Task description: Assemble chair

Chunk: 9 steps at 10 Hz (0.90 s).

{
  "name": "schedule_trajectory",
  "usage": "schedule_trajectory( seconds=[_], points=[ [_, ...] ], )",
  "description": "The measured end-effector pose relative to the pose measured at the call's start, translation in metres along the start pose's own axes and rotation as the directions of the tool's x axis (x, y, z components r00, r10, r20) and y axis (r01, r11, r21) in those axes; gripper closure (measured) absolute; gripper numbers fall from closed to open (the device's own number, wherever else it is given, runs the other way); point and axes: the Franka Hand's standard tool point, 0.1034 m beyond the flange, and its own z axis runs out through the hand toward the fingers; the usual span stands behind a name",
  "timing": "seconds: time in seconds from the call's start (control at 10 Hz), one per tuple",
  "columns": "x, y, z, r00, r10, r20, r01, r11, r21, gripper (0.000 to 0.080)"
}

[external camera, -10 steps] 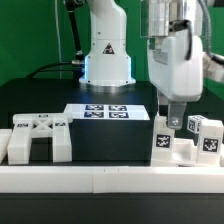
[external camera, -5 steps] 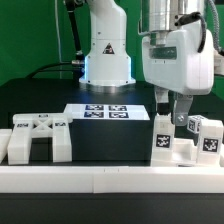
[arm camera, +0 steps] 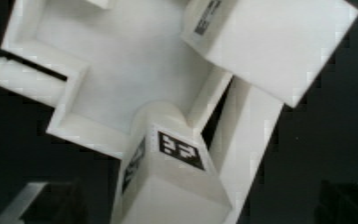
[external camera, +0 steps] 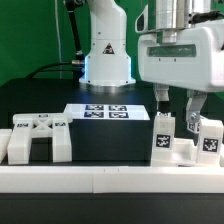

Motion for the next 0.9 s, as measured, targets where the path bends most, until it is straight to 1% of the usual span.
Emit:
schedule_trajectory(
  seconds=[0.3,0.5,0.6,0.8,0.9],
  points=[
    [-0.0001,0.001,0.002,1.0,-0.002,-0.001,0.002,1.0,-0.003,0.015],
    [0.0,0.0036,0.0032,0.989,-0.149,-0.014,0.15,0.989,0.012,0.015],
    [0.0001,0.0034,0.0028,0.981,-0.193,-0.014,0.193,0.981,0.012,0.015],
    [0.0001,0.0036,0.0037,0.979,-0.205,-0.015,0.205,0.979,0.01,0.015],
    [0.0003,0.0039,0.0041,0.97,-0.242,-0.015,0.242,0.97,0.009,0.015]
  ],
)
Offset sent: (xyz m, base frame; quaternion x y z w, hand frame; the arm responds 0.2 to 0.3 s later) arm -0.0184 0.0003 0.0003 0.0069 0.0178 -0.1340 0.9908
